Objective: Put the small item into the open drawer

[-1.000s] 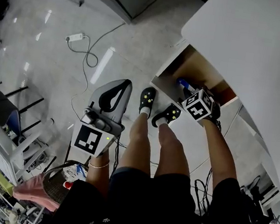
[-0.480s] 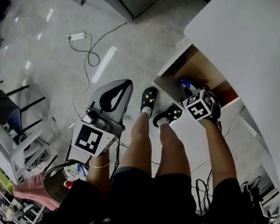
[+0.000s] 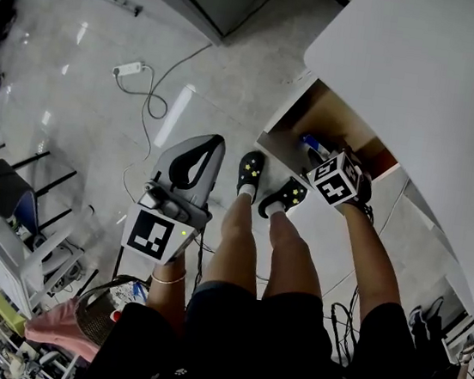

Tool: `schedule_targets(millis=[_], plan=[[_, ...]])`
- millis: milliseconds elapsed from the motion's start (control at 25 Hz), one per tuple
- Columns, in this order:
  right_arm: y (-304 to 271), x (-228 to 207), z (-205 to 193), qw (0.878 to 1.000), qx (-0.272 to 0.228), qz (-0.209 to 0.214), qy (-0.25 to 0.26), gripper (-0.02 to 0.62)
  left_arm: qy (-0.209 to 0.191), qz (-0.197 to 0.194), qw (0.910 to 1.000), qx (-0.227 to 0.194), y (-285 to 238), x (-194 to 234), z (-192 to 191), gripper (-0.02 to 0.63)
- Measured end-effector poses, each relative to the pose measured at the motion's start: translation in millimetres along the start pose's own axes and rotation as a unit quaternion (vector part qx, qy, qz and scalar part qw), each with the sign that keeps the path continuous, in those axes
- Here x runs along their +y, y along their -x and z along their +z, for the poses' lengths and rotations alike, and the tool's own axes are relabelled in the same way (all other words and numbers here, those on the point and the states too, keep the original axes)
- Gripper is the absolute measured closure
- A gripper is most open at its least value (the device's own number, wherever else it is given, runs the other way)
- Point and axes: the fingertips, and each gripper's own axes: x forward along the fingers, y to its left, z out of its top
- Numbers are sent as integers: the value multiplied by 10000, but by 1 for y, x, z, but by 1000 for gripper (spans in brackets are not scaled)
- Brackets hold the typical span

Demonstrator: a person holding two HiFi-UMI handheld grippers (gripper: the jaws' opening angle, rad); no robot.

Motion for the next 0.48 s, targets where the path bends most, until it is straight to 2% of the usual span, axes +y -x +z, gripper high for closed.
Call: schedule_targets(millis=[360, 480], plan=[[30, 0, 20, 9989, -407, -161, -161, 443, -76, -135, 9998, -127, 0, -3, 19, 604], [45, 1, 28, 9971, -641, -249, -336, 473, -48, -208, 9996, -157, -2, -5, 24, 604]])
